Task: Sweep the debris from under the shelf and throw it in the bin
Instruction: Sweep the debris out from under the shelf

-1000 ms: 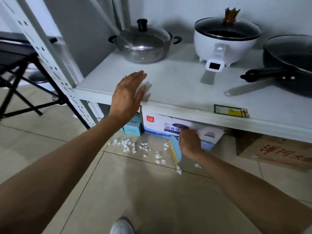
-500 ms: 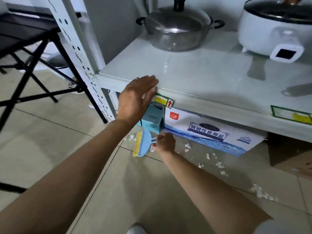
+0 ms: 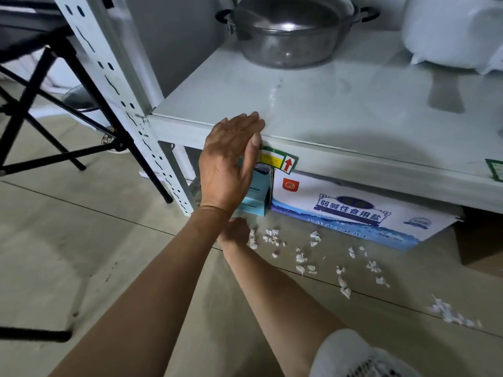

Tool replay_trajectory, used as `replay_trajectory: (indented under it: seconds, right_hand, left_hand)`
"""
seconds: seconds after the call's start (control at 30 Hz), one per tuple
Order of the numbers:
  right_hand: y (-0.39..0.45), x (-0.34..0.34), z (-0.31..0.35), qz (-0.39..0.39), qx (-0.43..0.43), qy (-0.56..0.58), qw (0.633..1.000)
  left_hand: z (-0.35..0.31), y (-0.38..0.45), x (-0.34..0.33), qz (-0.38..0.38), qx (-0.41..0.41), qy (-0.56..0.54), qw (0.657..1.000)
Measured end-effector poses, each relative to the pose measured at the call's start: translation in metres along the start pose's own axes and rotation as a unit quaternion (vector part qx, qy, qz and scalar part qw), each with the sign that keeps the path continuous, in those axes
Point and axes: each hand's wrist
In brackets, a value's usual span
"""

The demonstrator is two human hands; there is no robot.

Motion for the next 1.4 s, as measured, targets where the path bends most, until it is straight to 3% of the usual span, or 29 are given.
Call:
replay_trajectory:
  seconds: [0.2,0.37,0.5,0.67,0.77,1.0,1.2,1.4]
  right_hand:
    - [0.01,0.02,-0.024,-0.03,-0.013,-0.038,0.999]
    - [0.002,0.08,-0.052,-0.056,-0.037,-0.108,0.992]
    - [-0.012,0.138,-0.079,-0.039,-0.07,-0.126,0.989]
    - [-0.024,0.175,-0.109,-0.075,-0.082,-0.133,0.985]
    - [-0.029,0.175,-0.103,-0.096,-0.04,-0.125,0.987]
    - [-0.008,0.11,-0.051,-0.001,0.007,-0.012,1.0]
    - [0.007,0.084,-0.046,-0.059,-0.036,0.015,0.998]
    - [0.008,0.144,-0.087,-0.131,-0.085,0.001,0.988]
  left_hand:
    - [-0.003,-0.001,-0.005,-0.027,0.003,-0.001,1.0]
    - [-0.005,-0.001,-0.006,-0.029,0.009,0.001,1.0]
    - [-0.008,-0.001,-0.006,-0.028,0.022,0.003,0.999]
    - [-0.009,-0.002,-0.007,-0.027,0.029,0.006,0.999]
    - [-0.009,-0.002,-0.007,-0.029,0.025,0.009,0.999]
    - [-0.007,-0.002,-0.008,-0.026,0.011,0.022,0.999]
    - [-0.006,-0.003,-0.01,-0.032,0.009,0.025,0.999]
    - [-0.009,-0.003,-0.01,-0.034,0.028,0.02,0.999]
Point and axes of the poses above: each hand's wrist, its own y-axis towards the middle knuckle, its own x-axis out of the back of the hand, z = x × y, and after that the axes turned 13 degrees about z, right-handed
